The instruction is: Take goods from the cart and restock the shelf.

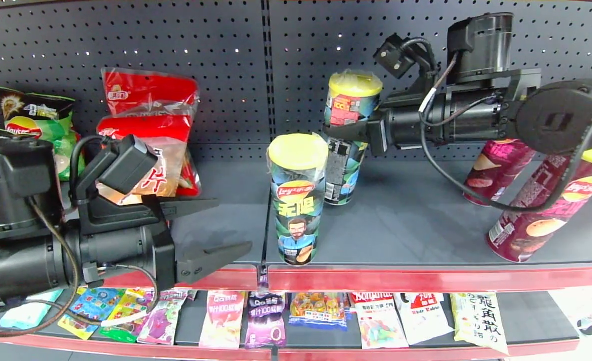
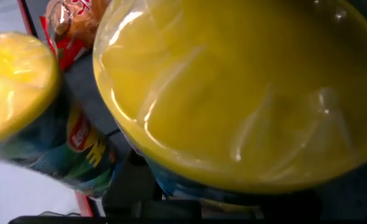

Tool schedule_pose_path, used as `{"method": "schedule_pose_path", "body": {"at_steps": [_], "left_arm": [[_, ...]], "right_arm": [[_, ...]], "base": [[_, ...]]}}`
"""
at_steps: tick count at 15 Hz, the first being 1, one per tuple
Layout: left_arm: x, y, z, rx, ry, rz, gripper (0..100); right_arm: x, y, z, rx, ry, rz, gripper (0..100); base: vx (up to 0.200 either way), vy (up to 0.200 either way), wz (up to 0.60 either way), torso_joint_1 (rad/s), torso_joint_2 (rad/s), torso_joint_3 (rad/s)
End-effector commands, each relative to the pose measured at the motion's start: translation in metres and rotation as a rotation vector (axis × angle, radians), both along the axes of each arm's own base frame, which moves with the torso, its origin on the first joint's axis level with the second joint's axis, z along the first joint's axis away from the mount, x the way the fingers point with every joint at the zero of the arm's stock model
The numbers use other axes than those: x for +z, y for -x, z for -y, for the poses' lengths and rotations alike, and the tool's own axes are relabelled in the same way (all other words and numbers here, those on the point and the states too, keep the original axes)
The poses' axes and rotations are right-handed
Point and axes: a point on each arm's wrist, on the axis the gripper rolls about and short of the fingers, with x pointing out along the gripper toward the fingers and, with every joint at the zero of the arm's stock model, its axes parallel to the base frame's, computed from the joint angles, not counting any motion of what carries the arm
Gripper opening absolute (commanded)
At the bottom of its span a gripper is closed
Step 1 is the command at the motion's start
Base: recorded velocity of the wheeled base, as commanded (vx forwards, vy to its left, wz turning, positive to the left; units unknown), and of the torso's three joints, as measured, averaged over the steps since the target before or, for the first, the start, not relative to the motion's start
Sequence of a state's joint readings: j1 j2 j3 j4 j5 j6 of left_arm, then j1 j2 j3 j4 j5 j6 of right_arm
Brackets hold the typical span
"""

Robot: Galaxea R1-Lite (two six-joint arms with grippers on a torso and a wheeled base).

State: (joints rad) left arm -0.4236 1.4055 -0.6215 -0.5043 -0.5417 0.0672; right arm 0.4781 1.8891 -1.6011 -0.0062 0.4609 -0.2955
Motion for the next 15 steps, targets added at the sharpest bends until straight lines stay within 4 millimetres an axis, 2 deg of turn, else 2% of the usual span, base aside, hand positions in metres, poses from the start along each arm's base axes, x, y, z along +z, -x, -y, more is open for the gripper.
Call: {"method": "schedule_pose_path", "body": {"at_steps": [1, 6, 11, 14, 15], "left_arm": [[0.001, -0.002, -0.003, 0.014, 0.001, 0.004, 100], [0.000, -0.005, -0.005, 0.034, 0.014, -0.022, 100], [-0.001, -0.005, -0.005, 0.036, 0.014, -0.024, 100], [-0.001, -0.005, -0.005, 0.036, 0.014, -0.024, 100], [-0.001, -0.005, -0.005, 0.036, 0.014, -0.024, 100]], "right_arm": [[-0.015, -0.019, -0.012, 0.006, 0.011, -0.020, 0], [-0.028, -0.028, -0.028, 0.030, 0.021, -0.035, 0], [-0.027, -0.038, -0.044, 0.051, 0.006, -0.011, 0], [-0.030, -0.039, -0.047, 0.055, 0.009, -0.016, 0], [-0.030, -0.039, -0.047, 0.055, 0.008, -0.013, 100]], "base": [[0.000, 0.000, 0.00, 0.000, 0.00, 0.000], [0.000, 0.000, 0.00, 0.000, 0.00, 0.000], [0.000, 0.000, 0.00, 0.000, 0.00, 0.000], [0.000, 0.000, 0.00, 0.000, 0.00, 0.000], [0.000, 0.000, 0.00, 0.000, 0.00, 0.000]]}}
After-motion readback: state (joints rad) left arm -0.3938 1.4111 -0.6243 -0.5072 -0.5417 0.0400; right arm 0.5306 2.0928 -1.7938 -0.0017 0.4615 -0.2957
